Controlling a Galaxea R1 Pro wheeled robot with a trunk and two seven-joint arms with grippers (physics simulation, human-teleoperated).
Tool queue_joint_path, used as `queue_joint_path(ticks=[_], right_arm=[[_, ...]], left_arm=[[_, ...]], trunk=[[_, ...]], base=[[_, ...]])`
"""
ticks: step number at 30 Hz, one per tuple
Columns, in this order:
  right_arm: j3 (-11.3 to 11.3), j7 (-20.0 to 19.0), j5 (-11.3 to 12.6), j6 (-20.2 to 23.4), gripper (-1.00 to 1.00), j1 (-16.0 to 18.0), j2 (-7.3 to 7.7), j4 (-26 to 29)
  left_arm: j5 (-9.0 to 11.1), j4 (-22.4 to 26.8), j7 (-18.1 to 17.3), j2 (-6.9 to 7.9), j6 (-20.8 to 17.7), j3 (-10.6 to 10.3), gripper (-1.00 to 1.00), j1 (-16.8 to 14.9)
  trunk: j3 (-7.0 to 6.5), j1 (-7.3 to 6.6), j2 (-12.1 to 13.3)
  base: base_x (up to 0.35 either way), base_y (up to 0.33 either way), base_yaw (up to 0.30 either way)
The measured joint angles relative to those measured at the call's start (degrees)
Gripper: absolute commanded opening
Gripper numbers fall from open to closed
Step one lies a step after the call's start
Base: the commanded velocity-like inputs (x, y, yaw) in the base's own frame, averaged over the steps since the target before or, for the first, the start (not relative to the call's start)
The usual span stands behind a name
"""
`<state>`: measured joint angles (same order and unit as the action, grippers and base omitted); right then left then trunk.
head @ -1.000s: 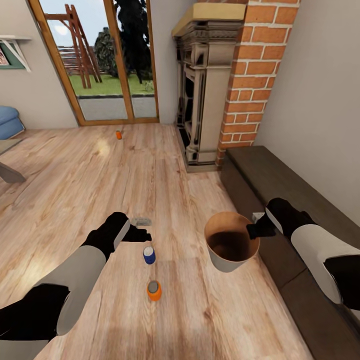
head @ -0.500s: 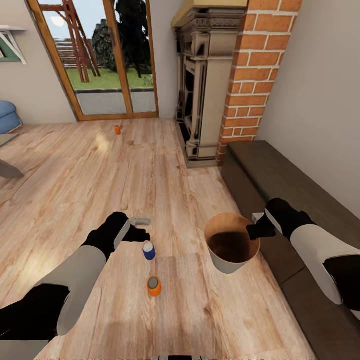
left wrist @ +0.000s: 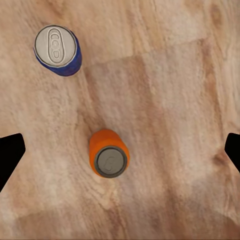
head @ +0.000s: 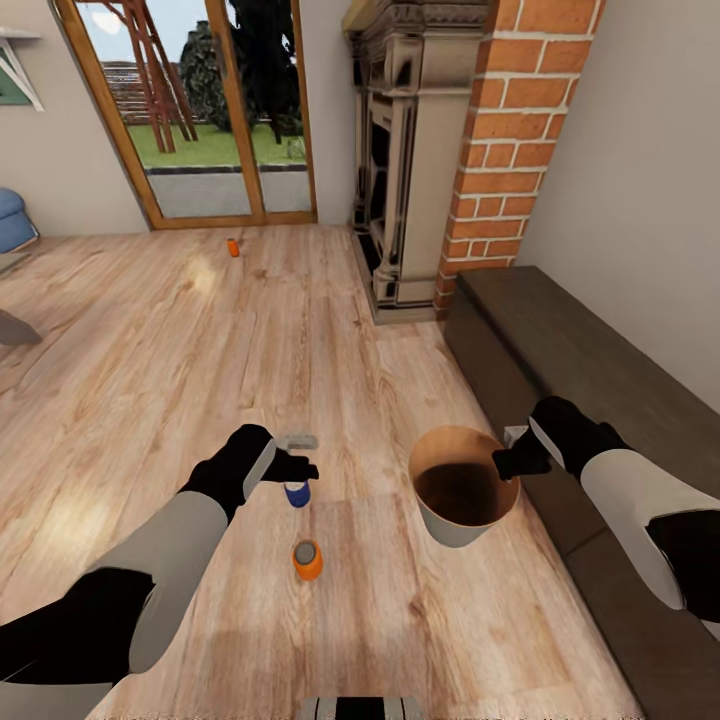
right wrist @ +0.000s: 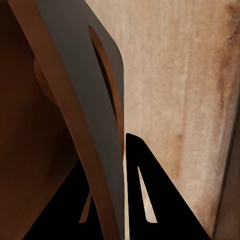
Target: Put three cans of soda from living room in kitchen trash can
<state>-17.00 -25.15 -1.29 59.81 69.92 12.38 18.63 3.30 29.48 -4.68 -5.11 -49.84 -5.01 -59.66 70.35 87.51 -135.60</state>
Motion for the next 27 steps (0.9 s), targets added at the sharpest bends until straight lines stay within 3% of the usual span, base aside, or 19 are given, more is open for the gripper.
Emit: queue_joint_path(ticks=[13,20,27], right_arm=[[-0.04,-0.01,-0.26,-0.04,-1.00,0.00,0.01,0.00],[-0.04,-0.02,-0.03,-0.01,-1.00,0.01,0.11,0.00],[-0.11,-0.02,-0.22,-0.04,-1.00,0.00,0.17,0.00]], left_arm=[[-0.06,-0.04,-0.03,0.28,0.32,0.11,1.00,-0.02],[-0.10,0.11,0.07,0.27,0.35,0.09,1.00,-0.02],[-0.11,0.12,0.11,0.27,0.36,0.07,1.00,-0.02]], trunk=[[3.51,2.86,-5.21],[4.15,2.86,-5.23],[6.08,4.21,-7.64]], base=[[0.000,0.000,0.000],[0.000,0.000,0.000],[0.000,0.000,0.000]])
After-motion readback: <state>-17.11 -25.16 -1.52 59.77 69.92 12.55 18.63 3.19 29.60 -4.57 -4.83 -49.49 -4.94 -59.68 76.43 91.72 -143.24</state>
